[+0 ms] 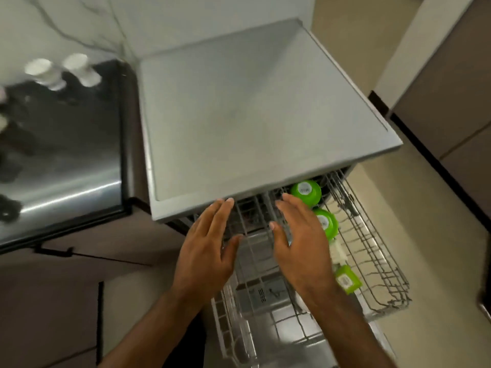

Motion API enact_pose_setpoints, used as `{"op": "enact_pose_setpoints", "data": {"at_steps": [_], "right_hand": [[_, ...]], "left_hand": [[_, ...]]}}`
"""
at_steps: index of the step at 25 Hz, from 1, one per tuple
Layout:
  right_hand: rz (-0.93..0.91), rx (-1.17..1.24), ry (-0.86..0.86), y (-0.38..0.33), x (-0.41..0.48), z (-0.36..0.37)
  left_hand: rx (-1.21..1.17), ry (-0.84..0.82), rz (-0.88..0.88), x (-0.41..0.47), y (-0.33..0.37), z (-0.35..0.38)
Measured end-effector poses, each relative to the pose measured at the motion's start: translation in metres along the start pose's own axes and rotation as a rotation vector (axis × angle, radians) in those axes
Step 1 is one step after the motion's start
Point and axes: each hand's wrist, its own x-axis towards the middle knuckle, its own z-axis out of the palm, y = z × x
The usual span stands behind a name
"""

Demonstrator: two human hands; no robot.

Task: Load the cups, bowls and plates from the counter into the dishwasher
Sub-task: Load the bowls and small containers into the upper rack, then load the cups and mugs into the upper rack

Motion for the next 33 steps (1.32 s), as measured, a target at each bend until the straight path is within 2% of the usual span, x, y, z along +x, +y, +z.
{"op": "enact_pose_setpoints", "data": {"at_steps": [4, 10, 20, 24, 28, 33], "right_hand": [[-0.133, -0.049, -0.056, -0.084, 0.030, 0.014], [-0.234, -0.089, -0.199, -0.190, 0.071, 0.061], [-0.264, -0.080, -0.307, -0.307, 0.195, 0.188], [-0.184, 0.024, -0.321, -0.340, 0.262, 0.251], [-0.046, 0.143, -0.270, -0.362, 0.337, 0.313], [0.097, 0.187, -0.223, -0.370, 0.401, 0.372]], "left_hand": [[0.004, 0.100, -0.052, 0.017, -0.034, -0.073], [0.057, 0.178, -0.125, 0.053, -0.107, -0.160], [0.082, 0.251, -0.177, 0.161, -0.264, -0.237], [-0.030, 0.338, -0.326, 0.214, -0.328, -0.256], [-0.259, 0.388, -0.610, 0.282, -0.387, -0.271], [-0.280, 0.431, -0.767, 0.347, -0.451, -0.273]]}}
